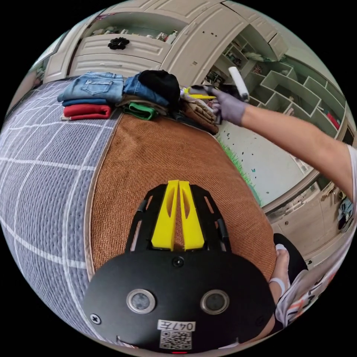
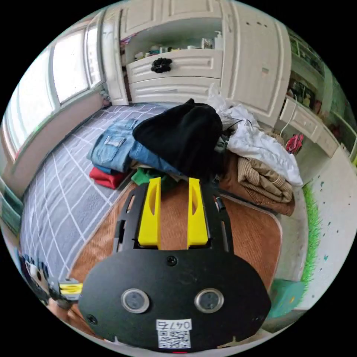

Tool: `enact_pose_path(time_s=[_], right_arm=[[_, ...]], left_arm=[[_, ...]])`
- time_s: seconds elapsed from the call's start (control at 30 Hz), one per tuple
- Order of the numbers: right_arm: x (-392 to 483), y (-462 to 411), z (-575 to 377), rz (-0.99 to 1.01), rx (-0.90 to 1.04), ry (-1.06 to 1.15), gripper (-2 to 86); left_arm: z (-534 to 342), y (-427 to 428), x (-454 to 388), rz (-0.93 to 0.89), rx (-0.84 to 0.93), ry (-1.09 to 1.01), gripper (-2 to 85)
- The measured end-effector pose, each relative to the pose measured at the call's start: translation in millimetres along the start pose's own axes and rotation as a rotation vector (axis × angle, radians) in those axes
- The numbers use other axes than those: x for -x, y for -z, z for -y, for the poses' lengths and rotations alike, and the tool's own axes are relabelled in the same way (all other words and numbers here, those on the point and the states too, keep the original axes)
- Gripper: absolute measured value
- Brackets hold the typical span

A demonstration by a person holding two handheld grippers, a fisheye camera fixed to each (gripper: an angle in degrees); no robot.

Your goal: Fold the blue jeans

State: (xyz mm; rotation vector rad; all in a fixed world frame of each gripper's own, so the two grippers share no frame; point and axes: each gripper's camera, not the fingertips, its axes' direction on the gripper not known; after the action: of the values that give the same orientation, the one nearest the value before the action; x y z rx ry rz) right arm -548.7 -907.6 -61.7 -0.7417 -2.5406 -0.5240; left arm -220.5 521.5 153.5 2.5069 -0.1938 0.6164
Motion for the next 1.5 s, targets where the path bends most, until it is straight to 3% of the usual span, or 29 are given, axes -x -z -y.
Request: enact_pose_path(time_s=[0.13,0.3,0.47,0.57,0.7,0.8,0.87,1.0,1.23,1.3,1.37,1.43,1.5], right_arm=[[-41.8,-38.1,31.8,0.071,-0.092,-0.205,11.1],[-54.5,-88.4,41.1,0.174,0.142,-0.298,0.9],[-23.8,-23.7,-26.9,0.206,0.001,-0.074,-0.9],[-27.4,31.0,-92.4,0.317,0.055,-0.011,-1.0],[-21.6,85.2,-194.1,0.517,0.207,0.024,-0.6],[-0.7,110.1,-294.6,0.548,0.459,0.144,1.7],[-2.7,132.5,-372.9,0.666,0.505,0.045,7.0],[-17.7,171.6,-460.0,0.663,0.360,-0.088,5.2],[-14.3,179.5,-529.9,0.634,0.119,-0.124,-1.1],[-5.2,170.4,-536.0,0.619,0.115,-0.085,-1.2],[13.4,157.6,-543.8,0.492,0.145,-0.007,-1.2],[26.6,146.1,-551.6,0.439,0.184,0.041,-1.2],[36.4,135.5,-557.2,0.433,0.230,0.078,-1.2]], left_arm=[[19.9,-12.2,8.7,-0.051,0.025,0.030,-1.0],[41.4,-6.6,8.7,-0.045,-0.012,0.073,-1.0],[50.9,50.5,7.8,0.267,-0.199,0.246,-1.0],[45.4,72.5,16.5,0.417,-0.207,0.466,-1.0],[53.6,81.7,5.4,0.418,-0.189,0.507,-1.0],[68.3,95.9,-20.7,0.443,-0.202,0.452,-1.0],[81.2,101.4,-45.4,0.424,-0.181,0.379,-1.0],[104.1,103.5,-96.0,0.351,-0.132,0.211,-1.0],[139.5,101.0,-277.7,0.135,0.044,-0.300,-1.0],[143.2,86.8,-329.6,0.182,0.161,-0.397,-1.0],[134.8,61.5,-385.7,0.358,0.305,-0.503,-1.0],[120.3,46.9,-406.2,0.435,0.322,-0.528,-1.0],[102.7,33.2,-403.9,0.399,0.323,-0.477,-1.0]])
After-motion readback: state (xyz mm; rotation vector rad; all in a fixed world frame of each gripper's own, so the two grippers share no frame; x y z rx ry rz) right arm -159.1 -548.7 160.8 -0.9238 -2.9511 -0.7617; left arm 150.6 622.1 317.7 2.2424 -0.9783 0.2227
